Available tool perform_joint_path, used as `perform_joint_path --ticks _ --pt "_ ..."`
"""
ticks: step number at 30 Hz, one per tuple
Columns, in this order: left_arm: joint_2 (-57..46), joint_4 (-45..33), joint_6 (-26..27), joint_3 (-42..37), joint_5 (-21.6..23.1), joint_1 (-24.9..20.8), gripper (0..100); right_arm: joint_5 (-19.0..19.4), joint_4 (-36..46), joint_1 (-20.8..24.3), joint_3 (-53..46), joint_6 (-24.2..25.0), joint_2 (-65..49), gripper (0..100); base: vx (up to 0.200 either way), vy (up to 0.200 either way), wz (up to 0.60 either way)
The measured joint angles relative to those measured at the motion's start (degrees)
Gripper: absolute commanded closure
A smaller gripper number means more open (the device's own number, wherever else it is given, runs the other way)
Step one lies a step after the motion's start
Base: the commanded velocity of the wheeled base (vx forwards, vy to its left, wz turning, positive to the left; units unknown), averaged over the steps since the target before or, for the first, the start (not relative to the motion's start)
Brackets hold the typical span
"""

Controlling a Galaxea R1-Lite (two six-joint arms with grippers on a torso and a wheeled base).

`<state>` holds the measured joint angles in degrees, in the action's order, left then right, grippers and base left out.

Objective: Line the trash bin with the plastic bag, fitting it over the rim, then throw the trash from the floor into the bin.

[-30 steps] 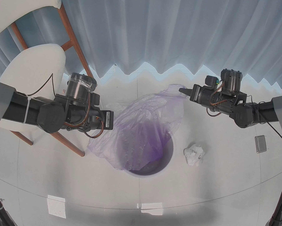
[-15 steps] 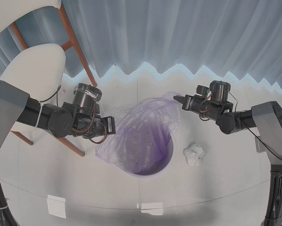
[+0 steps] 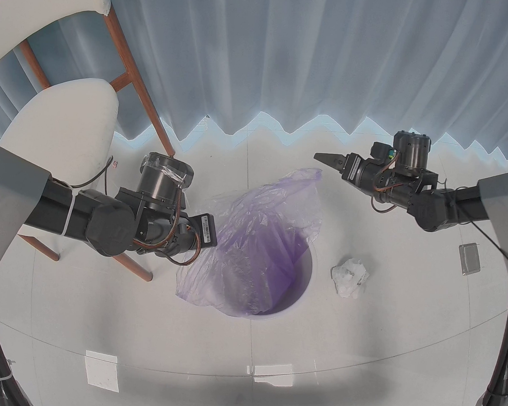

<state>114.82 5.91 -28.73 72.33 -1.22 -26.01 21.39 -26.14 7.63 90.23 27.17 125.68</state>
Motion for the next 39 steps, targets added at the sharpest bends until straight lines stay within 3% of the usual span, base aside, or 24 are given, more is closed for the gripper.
perform_joint_path --ticks 7,17,30,39 --pt "-1.3 0.1 -0.4 -1.4 -0.6 -0.5 100 -1.0 11.5 0.6 -8.1 3.9 -11.8 0 0.000 0.000 0.00" --pt "-4.0 0.4 -0.3 -4.1 -0.9 -2.2 100 -7.3 14.6 6.9 -18.2 8.1 -21.0 0 0.000 0.000 0.00" --pt "-5.5 2.0 0.0 -5.1 -0.9 -3.1 100 -17.5 15.3 18.2 -17.9 8.6 -18.7 0 0.000 0.000 0.00" --pt "-6.5 2.1 -0.1 -5.4 -0.8 -4.1 100 -19.9 16.1 20.0 -14.3 9.5 -14.2 0 0.000 0.000 0.00"
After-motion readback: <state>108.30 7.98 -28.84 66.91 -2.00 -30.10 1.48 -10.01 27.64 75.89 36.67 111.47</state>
